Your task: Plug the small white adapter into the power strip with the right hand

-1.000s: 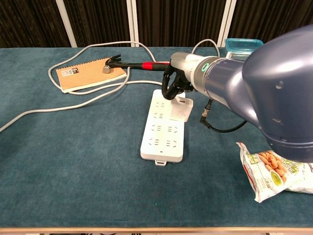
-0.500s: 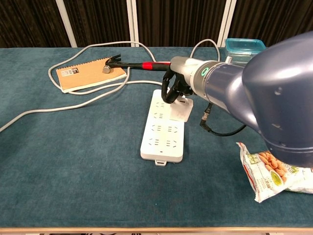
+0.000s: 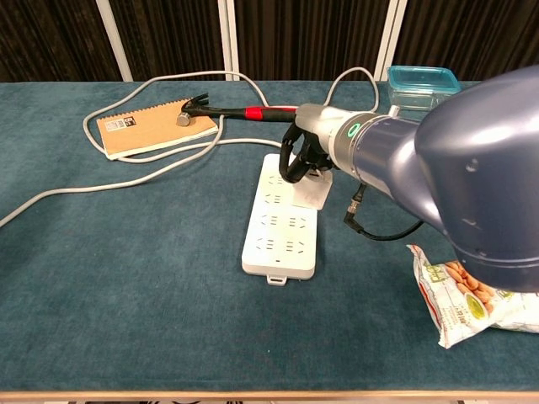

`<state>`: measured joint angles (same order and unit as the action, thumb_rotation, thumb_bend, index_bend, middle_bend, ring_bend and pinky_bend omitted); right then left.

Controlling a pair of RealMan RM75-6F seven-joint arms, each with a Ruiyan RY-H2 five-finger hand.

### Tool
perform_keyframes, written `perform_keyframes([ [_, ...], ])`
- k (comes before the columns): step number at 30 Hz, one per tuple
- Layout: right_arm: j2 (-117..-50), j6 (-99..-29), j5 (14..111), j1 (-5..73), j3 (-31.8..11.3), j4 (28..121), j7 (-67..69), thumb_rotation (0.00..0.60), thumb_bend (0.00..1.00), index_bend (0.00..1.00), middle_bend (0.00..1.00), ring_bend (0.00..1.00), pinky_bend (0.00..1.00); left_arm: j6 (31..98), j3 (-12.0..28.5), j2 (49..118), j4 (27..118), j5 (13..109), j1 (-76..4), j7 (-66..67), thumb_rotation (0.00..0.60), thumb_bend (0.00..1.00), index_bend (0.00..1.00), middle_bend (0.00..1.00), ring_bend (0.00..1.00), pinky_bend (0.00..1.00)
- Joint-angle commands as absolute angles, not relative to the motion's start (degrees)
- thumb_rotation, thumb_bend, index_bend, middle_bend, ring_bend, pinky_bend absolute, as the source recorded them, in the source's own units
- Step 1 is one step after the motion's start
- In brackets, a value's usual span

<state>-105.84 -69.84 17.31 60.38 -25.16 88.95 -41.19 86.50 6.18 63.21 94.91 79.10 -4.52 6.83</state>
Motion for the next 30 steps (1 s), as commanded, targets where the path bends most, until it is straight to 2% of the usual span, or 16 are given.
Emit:
perform_keyframes([
  [1,-105.9,-69.5,17.5,60.1,-25.2,89.0,-40.7,0.6,0.76,1.0,0.91,0.9,1.0,86.6,6.2,63.2,94.9,79.1,-4.5,6.8,0.6,0.07,0.09,0.0,0.0,0.0],
  [30,-108.1,-68.7,19.5,59.4,-25.6,87.4,-38.7,0.6,0.76,1.0,0.91,0.9,1.0,86.7,6.2,63.0,95.0,79.1,-4.4,6.5,0.6,0.07,0.09,0.0,0.0,0.0],
])
